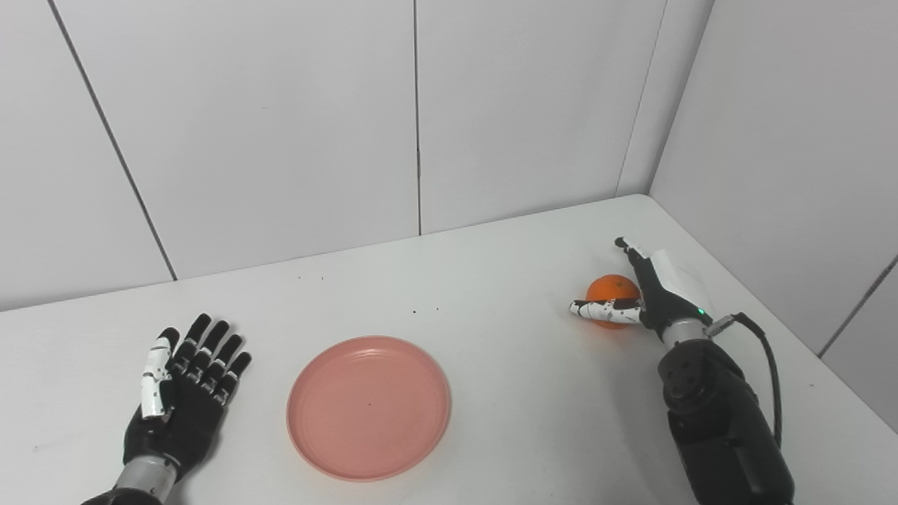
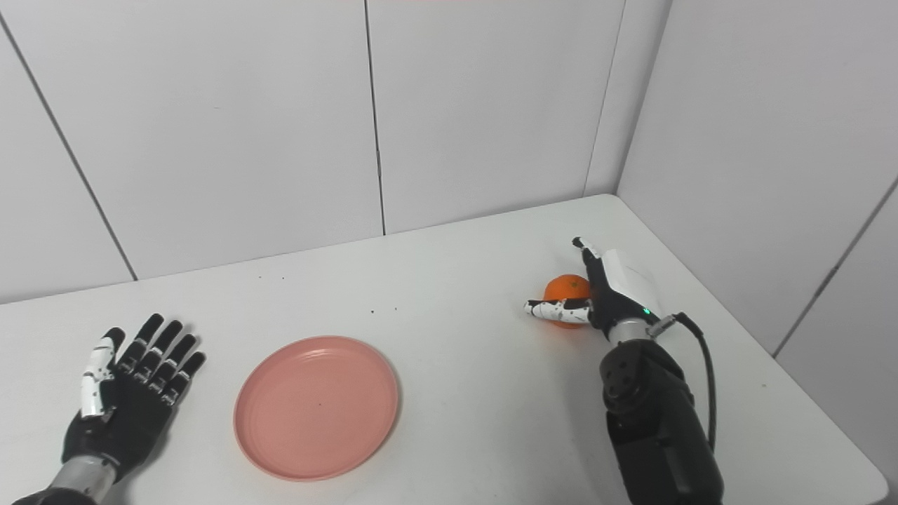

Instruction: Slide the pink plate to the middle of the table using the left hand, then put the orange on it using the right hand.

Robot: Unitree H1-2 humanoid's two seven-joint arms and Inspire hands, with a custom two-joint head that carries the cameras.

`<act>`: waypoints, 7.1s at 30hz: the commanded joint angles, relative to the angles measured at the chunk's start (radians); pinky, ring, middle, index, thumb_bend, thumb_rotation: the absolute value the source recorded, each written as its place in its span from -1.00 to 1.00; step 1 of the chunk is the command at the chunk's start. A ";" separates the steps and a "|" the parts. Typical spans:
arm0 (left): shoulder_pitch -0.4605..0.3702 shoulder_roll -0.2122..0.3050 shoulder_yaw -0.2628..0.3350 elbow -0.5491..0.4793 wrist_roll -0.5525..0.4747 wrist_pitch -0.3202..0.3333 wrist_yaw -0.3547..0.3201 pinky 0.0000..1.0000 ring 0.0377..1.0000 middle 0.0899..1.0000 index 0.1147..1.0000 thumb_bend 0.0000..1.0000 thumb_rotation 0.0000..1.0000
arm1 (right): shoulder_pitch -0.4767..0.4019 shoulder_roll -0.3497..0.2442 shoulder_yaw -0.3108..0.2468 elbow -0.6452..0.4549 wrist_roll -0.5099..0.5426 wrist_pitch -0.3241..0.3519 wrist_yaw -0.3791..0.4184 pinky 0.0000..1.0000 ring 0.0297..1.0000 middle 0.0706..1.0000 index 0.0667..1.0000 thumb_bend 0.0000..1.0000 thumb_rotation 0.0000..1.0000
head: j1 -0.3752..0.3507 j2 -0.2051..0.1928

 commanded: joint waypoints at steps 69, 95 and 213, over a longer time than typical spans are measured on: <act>0.018 -0.036 0.037 0.036 0.062 0.019 -0.095 1.00 0.99 0.99 0.97 -0.39 1.00 | -0.112 -0.010 0.066 -0.271 -0.030 -0.010 -0.007 -0.32 -0.22 -0.13 -0.10 0.04 -0.74 | 0.115 0.019; 0.055 -0.163 0.013 -0.034 0.234 0.017 -0.061 0.91 0.88 0.89 0.87 -0.30 1.00 | -0.225 0.158 0.421 -0.234 -0.025 -0.040 -0.004 -0.42 -0.28 -0.15 -0.10 0.04 -0.73 | 0.443 0.083; 0.030 -0.241 -0.004 -0.046 0.364 0.008 -0.005 0.77 0.78 0.80 0.81 -0.28 1.00 | -0.171 0.130 0.609 -0.215 -0.021 -0.094 0.203 0.69 0.82 0.86 0.93 1.00 0.03 | 0.678 0.151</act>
